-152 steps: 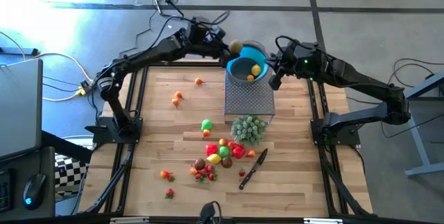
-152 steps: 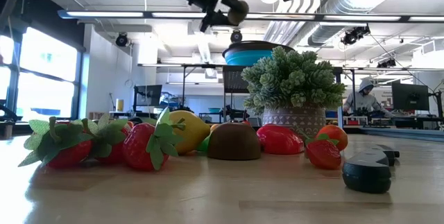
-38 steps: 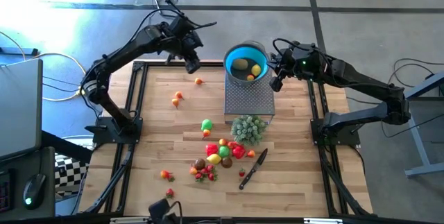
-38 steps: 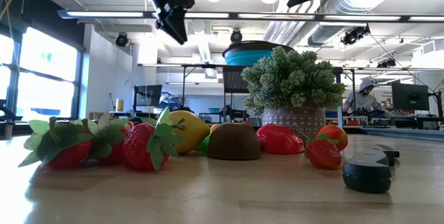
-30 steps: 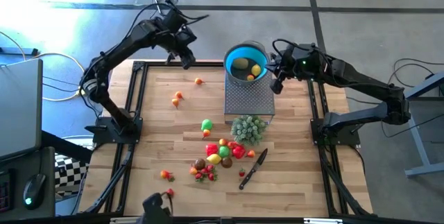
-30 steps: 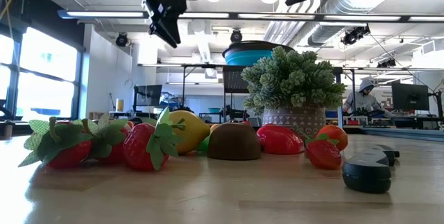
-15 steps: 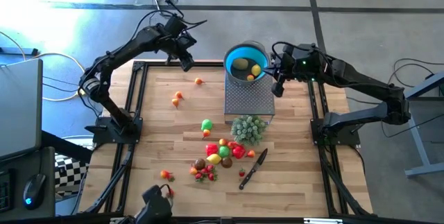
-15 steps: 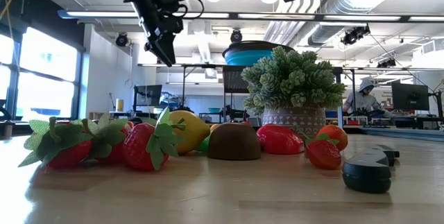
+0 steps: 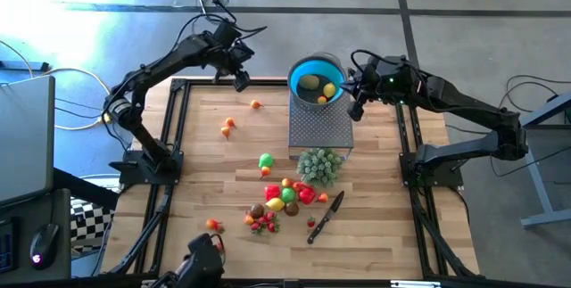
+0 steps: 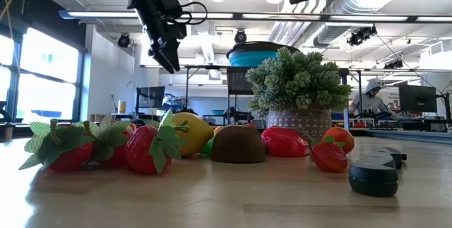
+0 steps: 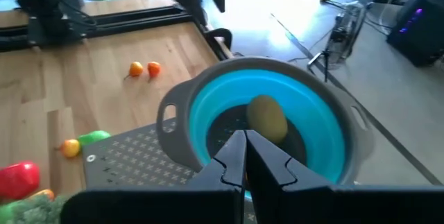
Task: Pick & Place Fruit
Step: Put the orange pear into the blue strainer bowl
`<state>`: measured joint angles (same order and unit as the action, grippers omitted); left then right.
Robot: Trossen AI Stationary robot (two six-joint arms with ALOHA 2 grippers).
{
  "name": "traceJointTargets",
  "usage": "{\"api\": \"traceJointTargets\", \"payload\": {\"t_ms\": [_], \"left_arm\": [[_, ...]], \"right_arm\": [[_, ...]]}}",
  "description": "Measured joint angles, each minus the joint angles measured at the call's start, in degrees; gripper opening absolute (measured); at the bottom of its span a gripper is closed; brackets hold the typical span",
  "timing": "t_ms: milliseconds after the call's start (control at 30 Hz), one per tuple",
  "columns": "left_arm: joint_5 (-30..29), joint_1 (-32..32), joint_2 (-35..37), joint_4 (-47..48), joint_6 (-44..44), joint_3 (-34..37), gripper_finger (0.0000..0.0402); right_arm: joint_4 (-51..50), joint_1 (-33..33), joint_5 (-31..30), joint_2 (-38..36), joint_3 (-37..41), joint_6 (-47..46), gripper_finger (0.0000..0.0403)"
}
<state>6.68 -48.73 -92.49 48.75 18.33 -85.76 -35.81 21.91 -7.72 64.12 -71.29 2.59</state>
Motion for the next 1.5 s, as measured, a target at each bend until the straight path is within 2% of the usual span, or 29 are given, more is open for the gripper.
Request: {"api": "traceJointTargets", "payload": {"t_ms": [300,500,633,1000,1267,1500], "left_arm": [[0.76,-0.02,-3.77,-0.05,0.83,0.0,0.0294],[5.36,0.0,-7.35,4.07,0.92,0.0,0.0294],[6.03,0.36,-9.67,5.65,0.92,0.0,0.0294],[4.08,3.79,-15.22,5.29,2.94,-0.04,0.0293],[-1.5,6.93,-19.33,4.91,2.66,-0.04,0.0293],[-1.67,6.73,-22.07,2.92,2.32,-0.02,0.0293]], "right_arm": [[0.02,0.0,-0.29,0.0,0.0,0.0,0.0002],[0.02,0.0,-0.29,0.0,0.0,-0.43,0.0002],[0.0,0.0,-0.29,0.0,0.0,-0.85,0.0002],[0.0,0.0,-0.28,0.0,0.0,-0.87,0.0002],[0.0,0.0,-0.27,0.0,0.0,-1.33,0.0002],[0.0,0.0,-0.29,0.0,0.0,-1.33,0.0002]]}}
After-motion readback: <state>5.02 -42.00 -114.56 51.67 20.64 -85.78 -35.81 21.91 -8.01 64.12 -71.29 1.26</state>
